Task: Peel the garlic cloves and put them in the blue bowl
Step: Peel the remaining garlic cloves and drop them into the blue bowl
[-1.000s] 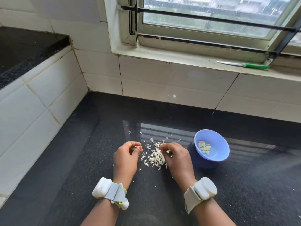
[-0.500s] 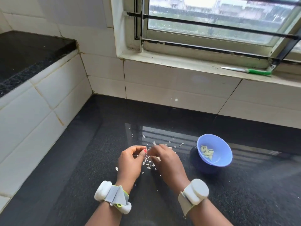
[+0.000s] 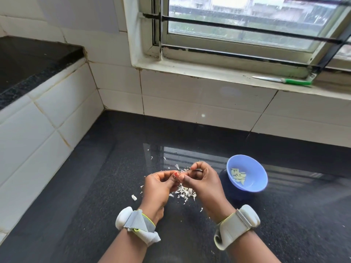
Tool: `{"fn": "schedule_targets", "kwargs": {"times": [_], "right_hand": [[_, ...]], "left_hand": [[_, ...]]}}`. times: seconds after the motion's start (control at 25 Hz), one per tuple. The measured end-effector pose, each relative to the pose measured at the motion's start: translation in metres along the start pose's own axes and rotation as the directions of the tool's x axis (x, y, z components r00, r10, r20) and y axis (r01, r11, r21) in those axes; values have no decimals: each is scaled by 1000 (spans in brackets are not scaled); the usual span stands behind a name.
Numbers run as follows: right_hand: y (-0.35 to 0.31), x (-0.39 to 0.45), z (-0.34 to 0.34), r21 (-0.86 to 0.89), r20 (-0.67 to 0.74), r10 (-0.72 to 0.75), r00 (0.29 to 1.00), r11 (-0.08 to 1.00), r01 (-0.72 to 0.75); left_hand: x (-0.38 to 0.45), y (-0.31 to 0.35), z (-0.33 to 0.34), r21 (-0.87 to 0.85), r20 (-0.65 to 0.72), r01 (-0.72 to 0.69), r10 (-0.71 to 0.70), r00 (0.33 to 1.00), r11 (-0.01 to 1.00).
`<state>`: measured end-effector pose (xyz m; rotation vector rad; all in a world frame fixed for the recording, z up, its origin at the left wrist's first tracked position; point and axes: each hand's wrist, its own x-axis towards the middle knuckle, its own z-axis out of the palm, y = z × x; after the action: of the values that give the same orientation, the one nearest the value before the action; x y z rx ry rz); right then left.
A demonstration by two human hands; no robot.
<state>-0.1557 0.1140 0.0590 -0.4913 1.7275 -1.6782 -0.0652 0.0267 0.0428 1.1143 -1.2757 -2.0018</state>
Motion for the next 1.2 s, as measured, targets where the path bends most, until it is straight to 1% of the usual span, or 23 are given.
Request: {"fn": "schedule_targets", "kwargs": {"times": [0.08,0.2,0.32,0.36,0.44,0.52,0.64,0.72,0.84,0.88,0.96,1.04,1.12,1.2], "right_hand": [[-1,0,1,118,5,54,999,992,-54],[-2,0,3,209,-6,100,995,973,-97],[0,-1,5,229,8,62,998,971,-62],[1,-3,7,181,12,24,1000,983,-25],[4,-5,9,-15,-17,-84,996,996,84],[4,-6,9,-178,-64,-180,982,970,166],[2,-8,7,-239,-98,-257,962,944,228],[2,-8,6,-246,-72,-284,956,934,259],[2,-3,1,-246,-8,-257,966,937,247],[2,0,-3,-210,27,-227,974,951,227],[0,4,-11,-81,120,-161,980,982,171],[-2,6,-17,36,198,-123,972,992,118],[-3,6,-19,117,226,-108,968,990,83],[-2,7,-19,200,237,-94,967,979,47]], "left_hand": [[-2,1,3,-16,-21,-25,25,999,1000],[-6,0,4,-41,-40,-72,70,997,997],[-6,2,5,-63,-90,-97,91,992,993],[-6,2,5,-72,-118,-101,92,989,992],[-7,4,6,-75,-156,-115,102,982,991],[-10,3,7,-36,-160,-130,123,980,991],[-13,4,7,-19,-126,-135,131,983,991],[-13,6,7,-29,-108,-115,111,988,993],[-8,10,4,-24,-48,-17,16,999,1000],[-6,12,2,-21,-7,36,-36,999,999],[-4,16,-1,-14,87,138,-136,987,990],[-4,21,-3,-55,162,249,-238,958,967],[-5,24,-3,-113,226,375,-343,912,920],[-5,24,-3,-187,272,448,-392,879,874]]}}
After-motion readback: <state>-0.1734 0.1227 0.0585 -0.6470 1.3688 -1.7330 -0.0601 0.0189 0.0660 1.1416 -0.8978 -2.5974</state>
